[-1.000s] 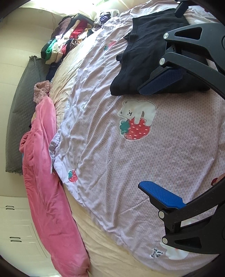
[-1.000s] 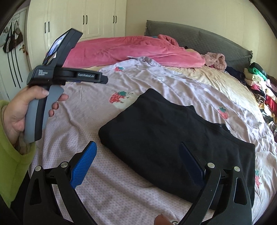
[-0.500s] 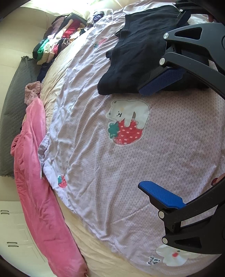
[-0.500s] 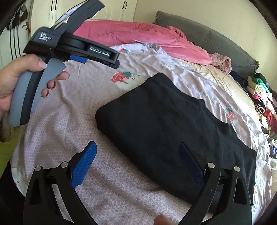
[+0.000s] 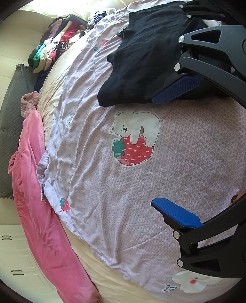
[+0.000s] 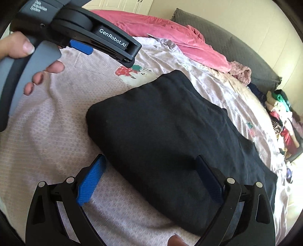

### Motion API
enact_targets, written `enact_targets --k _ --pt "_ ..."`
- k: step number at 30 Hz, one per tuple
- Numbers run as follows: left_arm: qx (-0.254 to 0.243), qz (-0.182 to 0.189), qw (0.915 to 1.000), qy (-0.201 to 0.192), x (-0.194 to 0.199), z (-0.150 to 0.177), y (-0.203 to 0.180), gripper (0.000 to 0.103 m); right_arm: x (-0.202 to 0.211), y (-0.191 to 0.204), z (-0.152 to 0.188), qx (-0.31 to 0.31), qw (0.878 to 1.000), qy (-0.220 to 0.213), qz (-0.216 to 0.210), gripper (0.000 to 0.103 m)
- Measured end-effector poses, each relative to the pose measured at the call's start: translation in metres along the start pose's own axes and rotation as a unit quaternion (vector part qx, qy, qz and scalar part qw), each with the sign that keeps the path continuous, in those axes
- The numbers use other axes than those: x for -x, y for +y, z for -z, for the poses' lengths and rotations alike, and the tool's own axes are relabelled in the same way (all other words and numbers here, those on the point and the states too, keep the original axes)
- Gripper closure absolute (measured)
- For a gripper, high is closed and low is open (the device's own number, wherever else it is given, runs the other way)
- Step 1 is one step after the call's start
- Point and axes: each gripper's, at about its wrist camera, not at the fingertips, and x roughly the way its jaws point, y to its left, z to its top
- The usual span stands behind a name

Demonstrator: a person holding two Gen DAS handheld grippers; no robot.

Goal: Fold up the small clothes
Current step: 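Move the right gripper to the folded shirt's edge and close it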

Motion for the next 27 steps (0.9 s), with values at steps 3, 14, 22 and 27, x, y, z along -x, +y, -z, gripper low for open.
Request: enact_targets --k 3,14,22,27 --pt "-0.004 -0.002 1.0 0.003 -0.002 0.0 -0.002 0.01 -0.004 0.005 -0.002 0.016 1.0 -0.002 0.015 0.008" --pt "-0.011 -0.01 0.9999 0.005 -0.008 0.001 -0.006 0.01 -0.003 0.001 -0.004 -0.003 0.999 -0.031 0.022 0.017" --pt "-0.013 -0.008 0.9999 0.005 -0.009 0.001 -0.008 0.01 0.007 -0.009 -0.002 -0.035 0.998 -0.059 -0.007 0.069" --pt "-0.018 -0.009 0.9998 0.006 -0.011 0.001 -0.012 0.01 0.012 -0.02 0.0 -0.073 0.994 -0.069 -0.034 0.089"
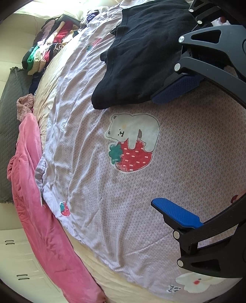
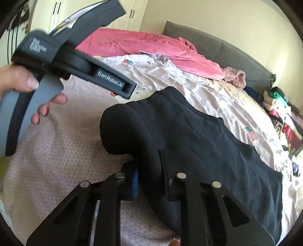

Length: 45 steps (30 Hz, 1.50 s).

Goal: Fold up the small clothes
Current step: 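Move the right gripper to the folded shirt's edge and close it, then close the left gripper on the black shirt edge while the right gripper holds it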

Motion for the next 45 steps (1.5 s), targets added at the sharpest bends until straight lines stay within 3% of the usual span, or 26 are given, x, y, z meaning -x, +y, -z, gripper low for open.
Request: enact_targets --k 4,7,9,14,18,22,26,29,31,33,36,40,43,45 --pt "0.015 0.026 0.9996 0.003 -0.002 -0.001 -0.001 0.01 0.005 -0.009 0.002 -0.034 0.999 -0.009 -0.02 0.092" --pt "0.049 0.082 0.9953 0.015 -0.005 -0.004 0.001 0.01 0.008 -0.012 0.004 -0.054 0.998 -0.013 -0.03 0.093" --pt "0.088 0.14 0.9858 0.031 -0.011 -0.005 0.005 0.01 0.01 -0.013 0.005 -0.06 0.998 -0.015 -0.032 0.094" --pt "0.125 0.204 0.9693 0.054 -0.025 -0.01 -0.005 0.01 0.014 -0.012 0.008 -0.067 0.997 -0.023 -0.034 0.095" --pt "0.153 0.261 0.949 0.089 -0.045 -0.01 -0.017 0.011 0.018 -0.015 0.01 -0.073 0.996 -0.026 -0.038 0.095" --pt "0.168 0.282 0.9387 0.106 -0.054 -0.009 -0.023 0.012 0.019 -0.016 0.012 -0.078 0.996 -0.028 -0.042 0.095" --pt "0.208 0.317 0.92 0.101 -0.052 -0.013 -0.009 0.012 0.019 -0.012 0.014 -0.073 0.996 -0.025 -0.044 0.095" --pt "0.198 0.293 0.9308 0.092 -0.048 -0.014 -0.006 0.012 0.016 -0.011 0.014 -0.066 0.997 -0.023 -0.041 0.095" --pt "0.18 0.297 0.9321 0.102 -0.049 -0.014 -0.015 0.014 0.016 -0.01 0.014 -0.064 0.997 -0.022 -0.039 0.095" --pt "0.164 0.301 0.9326 0.115 -0.053 -0.013 -0.026 0.024 0.017 -0.01 0.014 -0.065 0.997 -0.024 -0.039 0.095" --pt "0.125 0.282 0.9433 0.122 -0.058 -0.013 -0.044 0.037 0.019 -0.01 0.014 -0.066 0.997 -0.029 -0.035 0.095" --pt "0.117 0.275 0.9461 0.125 -0.065 -0.011 -0.049 0.061 0.023 -0.008 0.015 -0.068 0.997 -0.032 -0.034 0.095" --pt "0.12 0.276 0.946 0.119 -0.061 -0.01 -0.049 0.085 0.026 -0.008 0.015 -0.07 0.996 -0.034 -0.034 0.095" --pt "0.114 0.263 0.9523 0.104 -0.049 -0.009 -0.054 0.089 0.03 -0.009 0.016 -0.075 0.996 -0.038 -0.033 0.095"
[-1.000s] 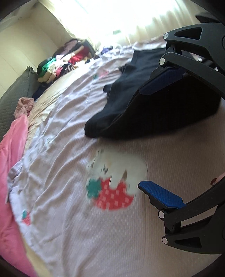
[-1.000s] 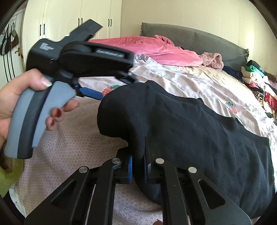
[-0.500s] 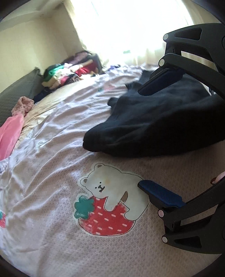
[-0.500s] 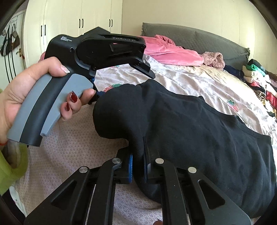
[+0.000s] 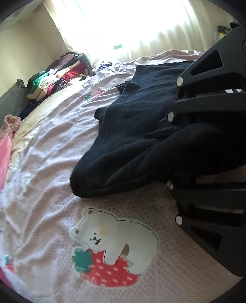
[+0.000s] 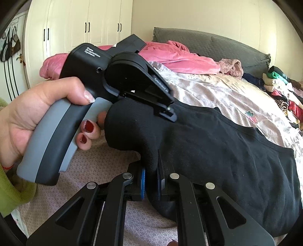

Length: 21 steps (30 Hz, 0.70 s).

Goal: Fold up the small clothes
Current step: 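Close the left gripper on the black shirt edge while the right gripper holds it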

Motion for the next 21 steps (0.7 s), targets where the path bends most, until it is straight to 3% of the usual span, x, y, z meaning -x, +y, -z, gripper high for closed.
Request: enact_targets --k 8,21 --pt "-0.068 -0.056 0.9946 -0.054 0.027 0.015 -0.056 0.09 0.033 -0.016 0.003 -0.034 0.998 -0.042 0.016 0.096" --pt "-0.123 -0.069 0.9875 -0.07 0.031 0.027 -0.137 0.09 0.092 -0.06 0.019 -0.109 0.989 -0.094 0.044 0.096"
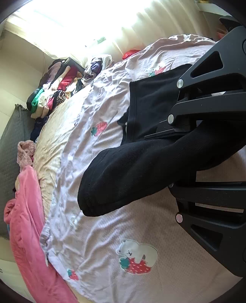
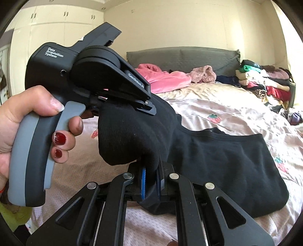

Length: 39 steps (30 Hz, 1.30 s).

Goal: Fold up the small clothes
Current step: 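Close the left gripper on the black shirt edge while the right gripper holds it, then open the left gripper while the right gripper lifts the shirt edge over the shirt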

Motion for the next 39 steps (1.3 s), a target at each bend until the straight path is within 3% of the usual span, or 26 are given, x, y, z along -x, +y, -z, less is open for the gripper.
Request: enact_targets --k 23,39 --pt "-0.037 0.001 0.9993 0.01 -0.02 0.001 -0.105 0.09 0.05 -0.081 0.011 -0.119 0.992 -0.032 0.005 0.096" --pt "-0.049 0.011 0.9982 0.033 -0.075 0.019 -0.151 0.088 0.054 -0.132 0.04 -0.174 0.984 -0.016 0.041 0.096"
